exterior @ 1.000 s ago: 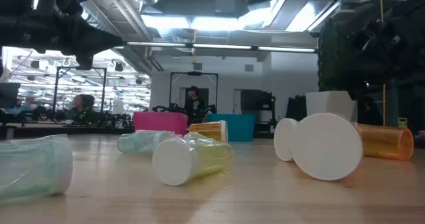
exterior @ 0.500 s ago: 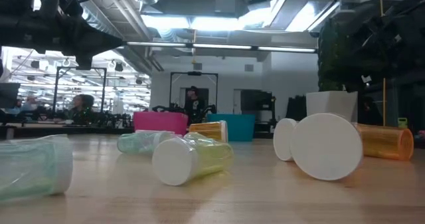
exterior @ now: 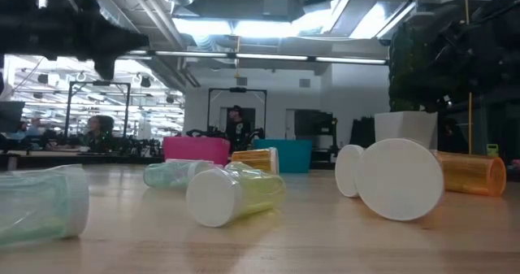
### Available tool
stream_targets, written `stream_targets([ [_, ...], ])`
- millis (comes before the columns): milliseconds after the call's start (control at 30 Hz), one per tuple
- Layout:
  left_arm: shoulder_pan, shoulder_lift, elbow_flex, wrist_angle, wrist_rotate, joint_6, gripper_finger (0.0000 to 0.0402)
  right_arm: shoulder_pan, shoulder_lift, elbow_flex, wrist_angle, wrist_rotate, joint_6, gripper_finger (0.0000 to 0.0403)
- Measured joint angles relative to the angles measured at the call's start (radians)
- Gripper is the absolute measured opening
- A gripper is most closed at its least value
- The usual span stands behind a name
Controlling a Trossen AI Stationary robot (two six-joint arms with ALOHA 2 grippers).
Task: Pick and place medicine bottles into bin by pill shape (circle, oval)
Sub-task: Adjust the pill bottles
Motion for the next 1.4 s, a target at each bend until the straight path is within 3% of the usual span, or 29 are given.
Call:
stream_targets([
  [100,0.000,0.015,0.068,-0.029,0.039,0.002,0.0000,0.000,0.000,0.000,0.000,0.002,0.011,0.0225],
  [200,0.000,0.076,0.191,-0.158,0.039,0.018,0.0000,0.000,0.000,0.000,0.002,0.002,0.012,0.0225],
  [433,0.000,0.335,0.467,-0.459,0.050,0.018,0.0000,0.000,0.000,0.000,0.022,0.002,0.012,0.0225],
  [567,-0.017,0.461,0.554,-0.594,0.084,-0.044,0.0000,0.000,0.000,0.000,0.022,0.001,0.012,0.0225],
  [767,-0.087,0.584,0.574,-0.591,0.181,-0.071,0.0000,0.000,0.000,0.000,0.014,0.001,0.015,0.0225],
  [1400,-0.430,0.945,0.574,-0.456,0.189,-0.392,0.0000,0.000,0.000,0.000,0.013,-0.001,0.095,0.0225],
])
